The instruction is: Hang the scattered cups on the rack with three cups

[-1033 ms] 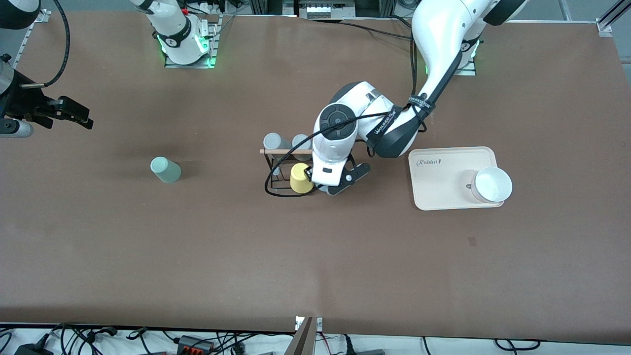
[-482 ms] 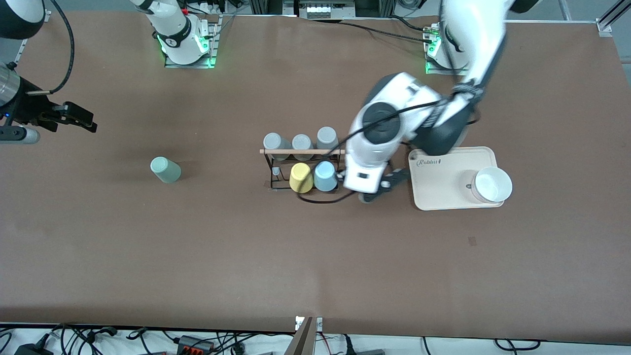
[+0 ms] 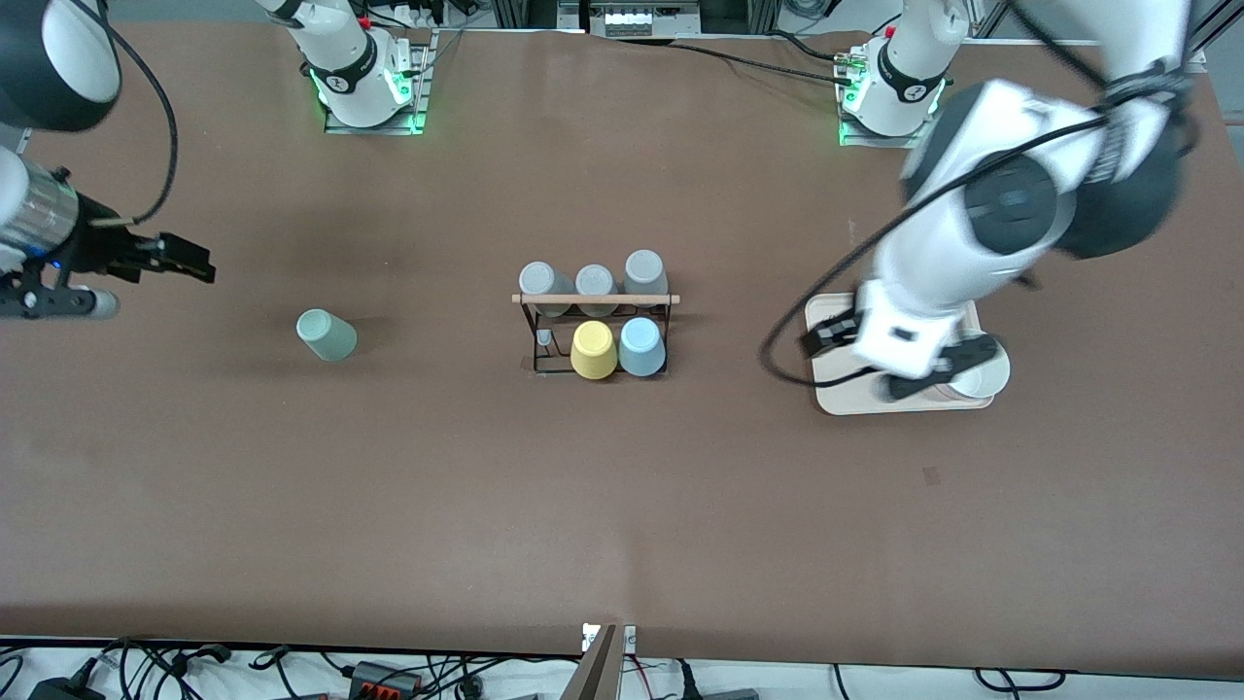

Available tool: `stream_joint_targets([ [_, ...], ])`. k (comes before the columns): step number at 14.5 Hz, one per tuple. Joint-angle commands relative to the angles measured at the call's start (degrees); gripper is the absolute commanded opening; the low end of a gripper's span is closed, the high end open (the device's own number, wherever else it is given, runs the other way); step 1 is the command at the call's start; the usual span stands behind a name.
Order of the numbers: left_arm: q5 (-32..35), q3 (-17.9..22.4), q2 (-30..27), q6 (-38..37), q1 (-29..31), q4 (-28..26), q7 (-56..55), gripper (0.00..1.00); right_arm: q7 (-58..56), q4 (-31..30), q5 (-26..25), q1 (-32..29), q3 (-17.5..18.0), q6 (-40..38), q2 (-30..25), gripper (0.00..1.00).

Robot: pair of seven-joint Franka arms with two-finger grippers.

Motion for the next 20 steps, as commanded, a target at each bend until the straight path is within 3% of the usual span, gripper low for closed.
stream_joint_targets([
  [1,1.04,-0.64,-7.0,0.34,4.65,-7.17,8.1,1.0,0.05,2.25,-0.89,0.16,0.14,0.04,2.87,1.0],
  [3,1.04,-0.56,-8.49,-1.15,6.84,-7.27,12.32,1.0,0.14,2.26,-3.34,1.46,0.23,0.04,5.15,1.0],
  [8,0.95,-0.12,-12.89,-5.1,11.69,-7.27,26.54,1.0,0.66,1.38,-3.09,5.34,0.23,3.46,9.11,1.0],
  [16,-0.28,14.28,-19.83,-10.47,7.47,-7.36,44.15,1.0,4.62,-11.27,-2.83,3.5,-0.12,16.99,10.79,1.0],
  [20,-1.07,14.47,-20.37,-10.56,7.65,-7.36,44.25,1.0,4.71,-17.51,-2.83,2.88,-0.12,23.93,10.79,1.0],
])
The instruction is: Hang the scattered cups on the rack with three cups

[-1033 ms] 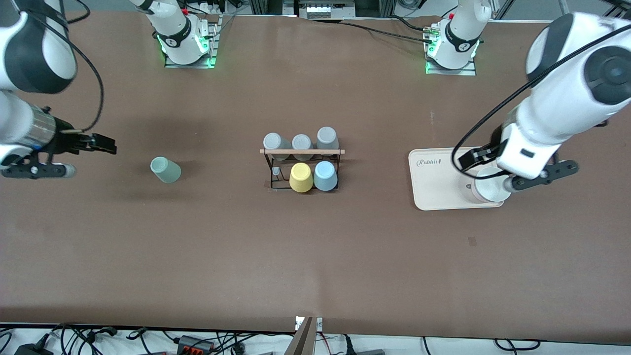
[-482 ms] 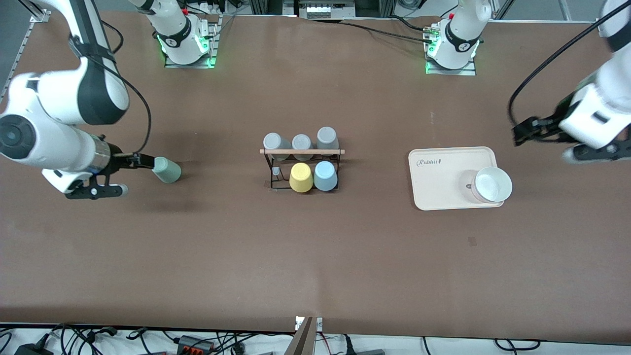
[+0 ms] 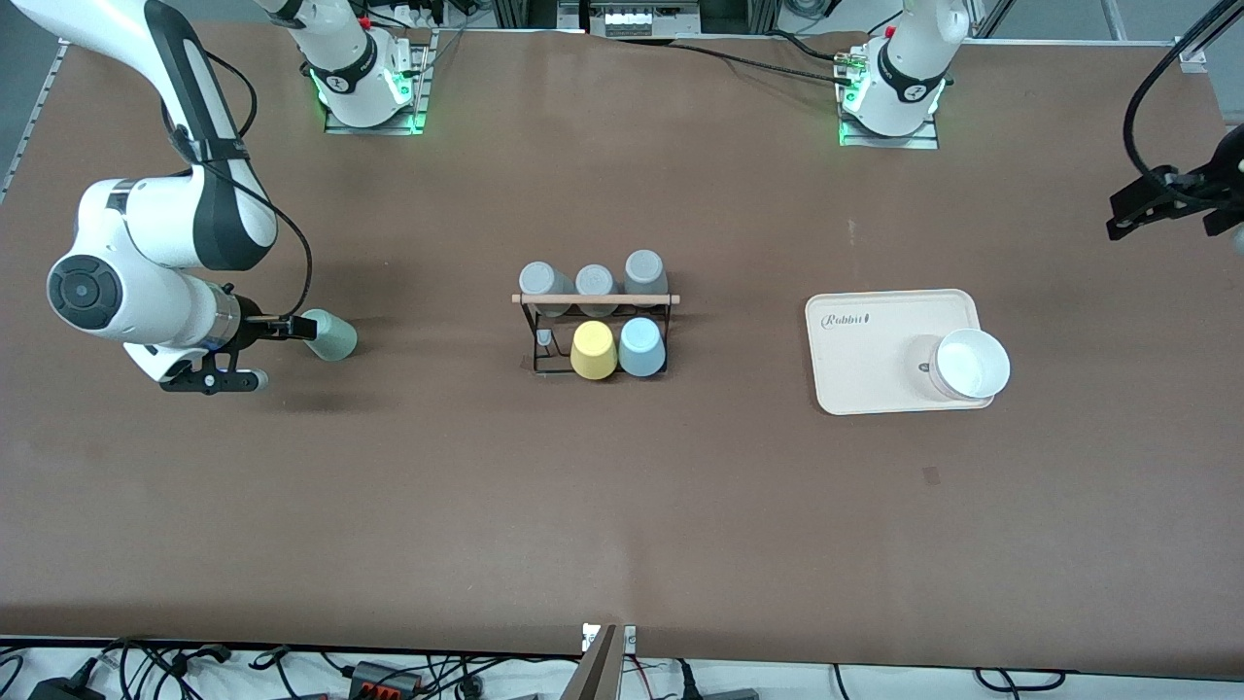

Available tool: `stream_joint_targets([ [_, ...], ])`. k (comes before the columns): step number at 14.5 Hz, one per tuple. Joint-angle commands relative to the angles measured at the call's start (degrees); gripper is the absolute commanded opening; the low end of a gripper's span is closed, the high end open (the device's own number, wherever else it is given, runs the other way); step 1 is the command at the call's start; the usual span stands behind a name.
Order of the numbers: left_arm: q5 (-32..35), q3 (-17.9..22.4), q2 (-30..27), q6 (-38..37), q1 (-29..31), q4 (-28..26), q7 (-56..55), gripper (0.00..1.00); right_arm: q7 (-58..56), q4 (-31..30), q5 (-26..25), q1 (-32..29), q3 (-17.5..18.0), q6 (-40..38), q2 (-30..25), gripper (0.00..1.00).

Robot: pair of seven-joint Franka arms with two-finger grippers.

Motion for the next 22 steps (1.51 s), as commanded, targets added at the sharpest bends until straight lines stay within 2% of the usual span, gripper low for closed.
stream_joint_targets([
  [1,-1.33,0.64,-1.51,0.25,-1.05,-1.76,0.47,1.0,1.06,-5.24,-0.71,-0.34,0.5,5.36,-1.51,1.0],
  [4,-2.3,0.28,-1.68,0.34,-0.44,-1.76,0.2,1.0,1.15,-7.44,-0.54,-0.34,0.5,10.38,-0.72,1.0],
  [10,-2.3,0.11,-1.68,0.16,-0.26,-1.23,0.29,1.0,3.09,-8.24,-0.27,-0.25,0.59,12.05,1.04,1.0],
  [14,-2.3,0.64,-2.82,-1.5,-0.08,-0.97,1.25,1.0,3.88,-12.19,-0.1,-0.07,0.67,17.59,0.95,1.0],
  [22,-2.39,0.02,-2.83,-2.46,-0.08,0.35,0.64,1.0,5.46,-12.81,0.08,-0.07,0.85,17.86,1.57,1.0],
])
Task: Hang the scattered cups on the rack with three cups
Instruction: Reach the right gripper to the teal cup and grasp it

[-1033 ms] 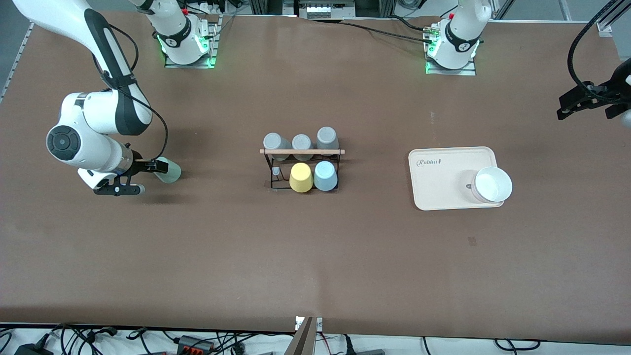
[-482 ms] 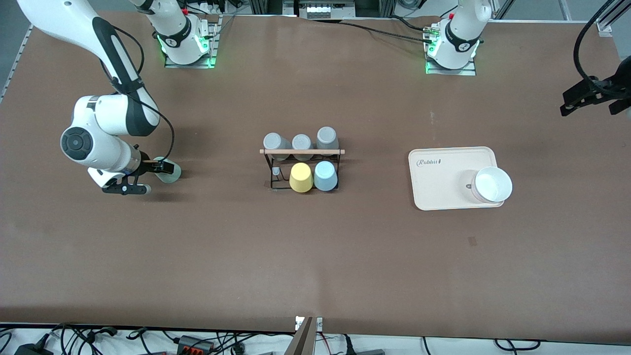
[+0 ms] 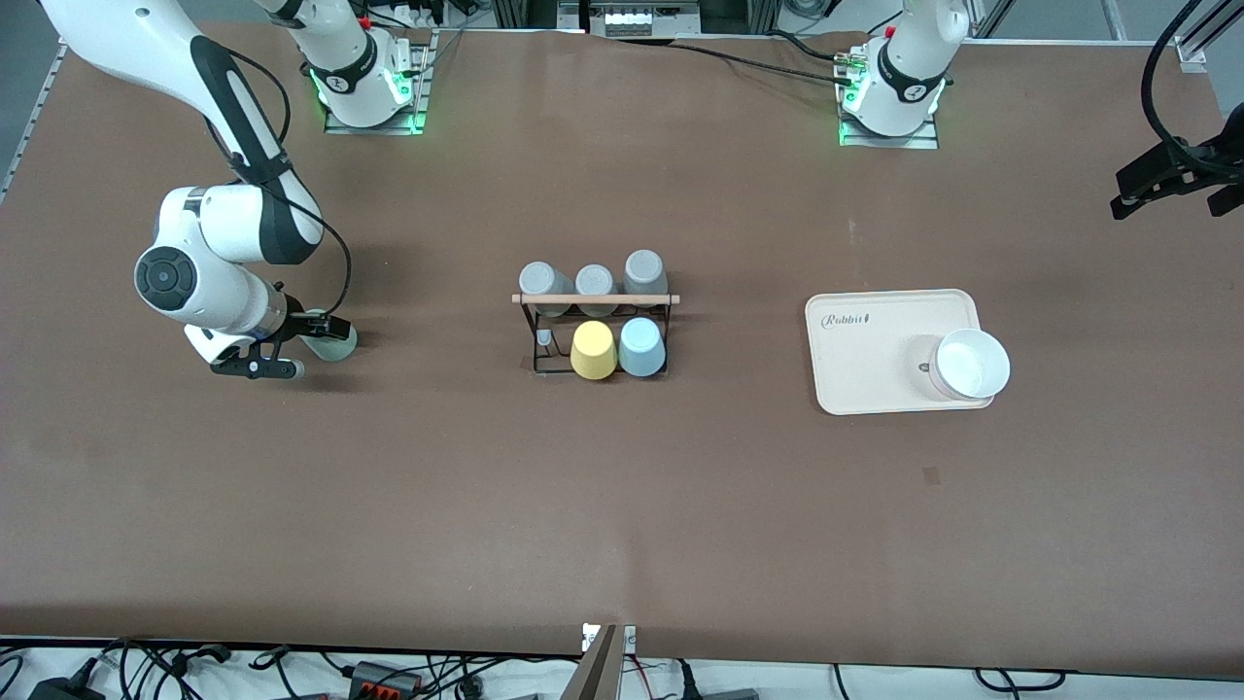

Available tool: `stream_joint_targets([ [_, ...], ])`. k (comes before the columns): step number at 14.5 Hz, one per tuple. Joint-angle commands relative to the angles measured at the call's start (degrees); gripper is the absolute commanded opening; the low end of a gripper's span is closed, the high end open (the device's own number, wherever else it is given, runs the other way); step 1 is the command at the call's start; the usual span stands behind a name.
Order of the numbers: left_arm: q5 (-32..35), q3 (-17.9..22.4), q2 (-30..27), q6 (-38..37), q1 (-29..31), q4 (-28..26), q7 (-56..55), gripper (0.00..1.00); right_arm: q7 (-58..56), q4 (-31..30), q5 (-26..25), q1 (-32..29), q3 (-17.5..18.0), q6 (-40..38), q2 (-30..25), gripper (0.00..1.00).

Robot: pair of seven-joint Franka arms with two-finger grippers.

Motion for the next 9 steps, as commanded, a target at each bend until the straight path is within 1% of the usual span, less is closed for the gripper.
stream_joint_targets([
  [1,-0.8,-0.15,-0.75,-1.57,-0.09,0.42,0.24,1.0,1.08,-0.88,0.06,-0.02,0.41,1.03,-0.03,1.0],
  [2,-0.8,-0.15,-0.75,-1.57,-0.18,0.6,0.06,1.0,1.08,-0.62,0.41,-0.1,0.41,0.86,0.06,0.9],
  [3,-0.8,-0.15,-0.75,-1.48,-0.18,0.6,0.15,1.0,1.0,-0.35,0.85,-0.11,0.41,0.42,-0.03,0.65],
  [4,-0.89,-0.15,-0.66,-1.39,-0.18,0.6,0.24,1.0,1.0,-0.18,0.94,-0.02,0.41,0.24,-0.2,0.44],
  [5,-2.02,-0.15,-0.49,-1.22,0.08,0.6,0.76,1.0,0.82,0.17,1.03,-0.02,0.5,0.24,-0.64,0.32],
  [6,-4.38,0.37,-0.4,-1.3,0.08,0.6,0.94,1.0,0.56,1.13,1.03,-0.02,0.76,-0.72,-0.99,0.28],
  [7,-5.28,0.12,-0.14,-1.39,0.08,1.21,0.42,1.0,0.47,2.88,1.03,-0.02,1.11,-2.9,-1.6,0.27],
  [9,-4.67,0.03,0.92,-1.74,-0.09,2.35,0.41,1.0,0.64,10.42,1.2,-0.02,3.56,-11.66,-1.96,0.26],
])
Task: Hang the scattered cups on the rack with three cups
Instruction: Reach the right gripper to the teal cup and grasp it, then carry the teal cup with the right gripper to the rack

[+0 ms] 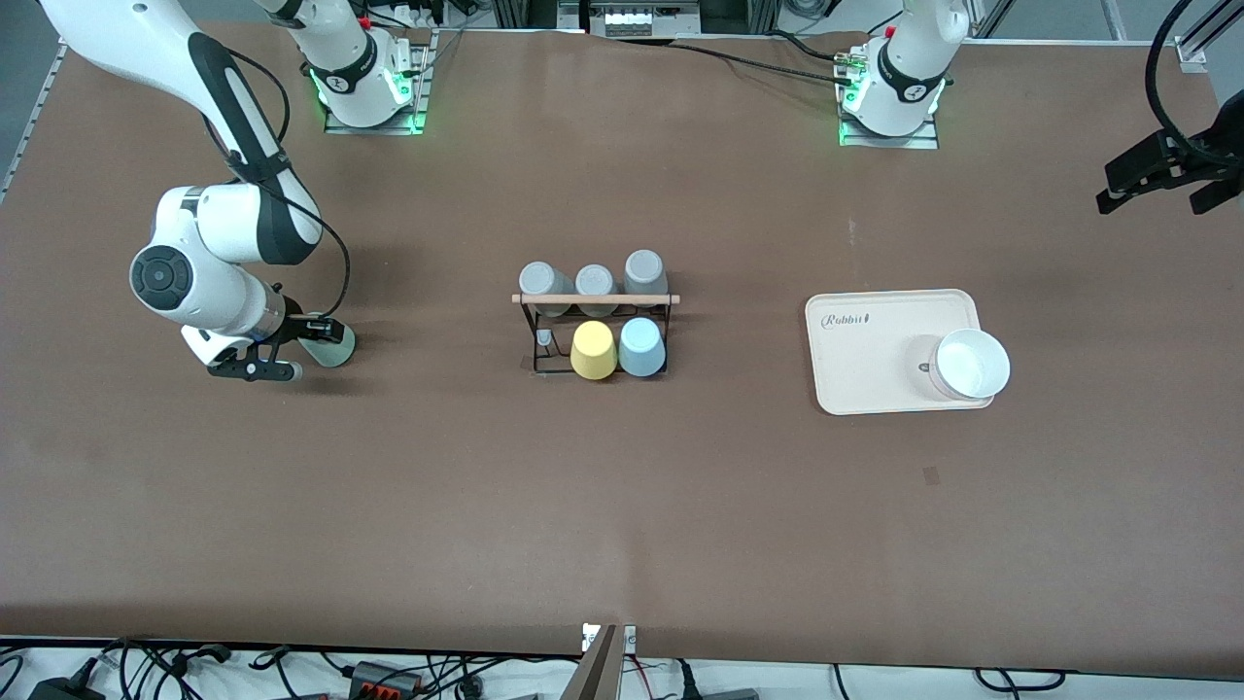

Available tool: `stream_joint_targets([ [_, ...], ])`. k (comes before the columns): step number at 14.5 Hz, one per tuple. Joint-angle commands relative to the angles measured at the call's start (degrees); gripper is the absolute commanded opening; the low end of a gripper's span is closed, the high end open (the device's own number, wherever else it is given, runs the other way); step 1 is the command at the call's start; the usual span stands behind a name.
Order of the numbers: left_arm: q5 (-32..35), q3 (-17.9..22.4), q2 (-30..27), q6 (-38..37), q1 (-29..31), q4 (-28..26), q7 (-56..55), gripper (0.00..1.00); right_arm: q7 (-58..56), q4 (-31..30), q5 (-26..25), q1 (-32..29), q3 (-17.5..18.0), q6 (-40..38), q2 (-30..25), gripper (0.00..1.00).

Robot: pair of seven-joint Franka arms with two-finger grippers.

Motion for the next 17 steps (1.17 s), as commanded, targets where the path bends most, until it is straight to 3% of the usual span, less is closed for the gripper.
stream_joint_targets([
  [1,-0.74,0.03,0.99,-1.25,0.02,2.05,0.78,1.0,0.65,10.82,1.7,-0.05,3.4,-12.49,-1.01,0.26],
  [3,-0.65,0.03,0.73,-1.51,0.11,2.05,0.87,1.0,1.61,18.3,2.68,0.56,5.69,-20.06,-0.57,0.26],
  [7,-0.39,0.47,0.81,-0.98,0.29,1.53,0.96,1.0,13.01,28.77,3.03,7.49,6.05,-27.46,2.23,0.26],
  [13,-0.21,0.74,0.72,-0.9,0.99,1.35,1.14,1.0,34.37,38.62,3.21,17.95,6.05,-28.53,7.07,0.27],
  [17,-0.21,0.74,0.72,-0.81,1.6,1.35,1.23,1.0,38.35,43.37,8.21,20.33,6.05,-27.74,10.93,0.28],
])
